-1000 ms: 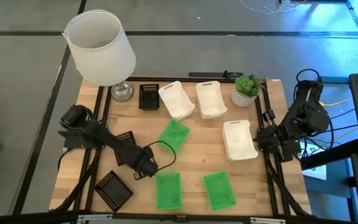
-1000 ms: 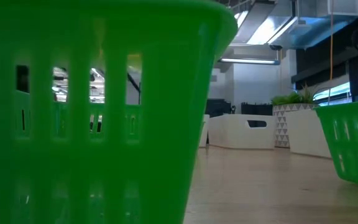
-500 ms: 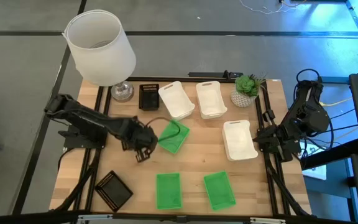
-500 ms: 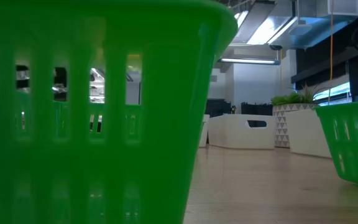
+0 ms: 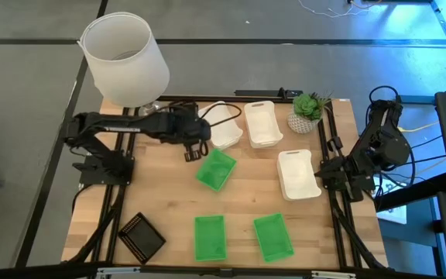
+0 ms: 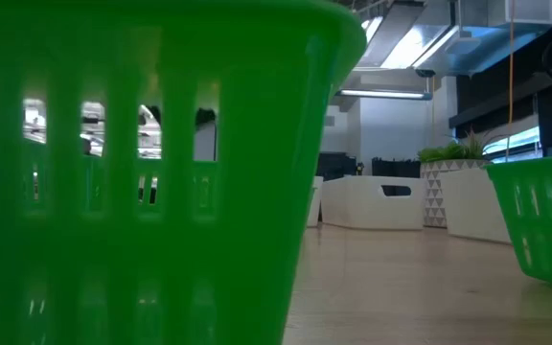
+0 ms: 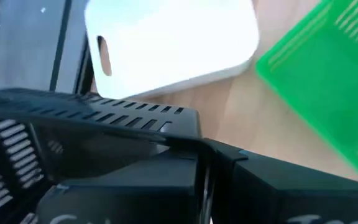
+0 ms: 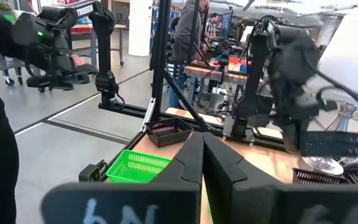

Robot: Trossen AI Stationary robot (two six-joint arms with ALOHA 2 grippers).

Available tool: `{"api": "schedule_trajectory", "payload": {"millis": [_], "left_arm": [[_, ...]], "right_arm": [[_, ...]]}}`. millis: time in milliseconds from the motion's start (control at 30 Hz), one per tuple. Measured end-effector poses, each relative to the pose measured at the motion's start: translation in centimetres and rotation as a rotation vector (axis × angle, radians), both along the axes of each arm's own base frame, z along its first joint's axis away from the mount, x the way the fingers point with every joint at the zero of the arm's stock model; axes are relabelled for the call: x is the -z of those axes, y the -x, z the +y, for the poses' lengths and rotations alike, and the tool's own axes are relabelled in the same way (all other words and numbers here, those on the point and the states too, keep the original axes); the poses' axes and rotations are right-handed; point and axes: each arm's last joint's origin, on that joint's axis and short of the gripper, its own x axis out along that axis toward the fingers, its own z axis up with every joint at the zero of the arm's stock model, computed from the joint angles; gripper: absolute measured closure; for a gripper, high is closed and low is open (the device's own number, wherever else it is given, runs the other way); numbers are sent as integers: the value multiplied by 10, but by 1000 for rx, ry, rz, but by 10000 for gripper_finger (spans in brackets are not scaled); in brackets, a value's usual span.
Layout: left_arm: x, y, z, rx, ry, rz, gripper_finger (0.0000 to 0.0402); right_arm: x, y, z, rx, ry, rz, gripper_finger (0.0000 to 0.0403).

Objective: Stack baskets by color
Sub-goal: Stack the middle black bin on the top black bin

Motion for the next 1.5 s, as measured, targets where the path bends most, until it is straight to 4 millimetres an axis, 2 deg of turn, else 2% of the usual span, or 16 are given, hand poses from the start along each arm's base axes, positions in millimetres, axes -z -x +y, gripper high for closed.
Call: {"api": "schedule_trajectory", "payload": {"millis": [267, 467, 733, 1067, 1267, 1500], "left_arm": [[35, -14, 34, 35, -20, 190, 401], [56, -19, 57, -21, -2, 261, 401], [80, -26, 72, -4, 60, 318, 401], [85, -29, 73, 55, 95, 321, 401], [84, -28, 77, 49, 37, 349, 401], [86, -23, 87, 16, 114, 321, 401]], "right_arm": [[0, 0, 0, 0, 0, 0, 395], [0, 0, 0, 0, -1, 0, 395], [0, 0, 0, 0, -1, 0, 395], [0, 0, 0, 0, -3, -1, 395], [0, 0, 0, 0, -3, -1, 395], [0, 0, 0, 0, -3, 0, 395]]}}
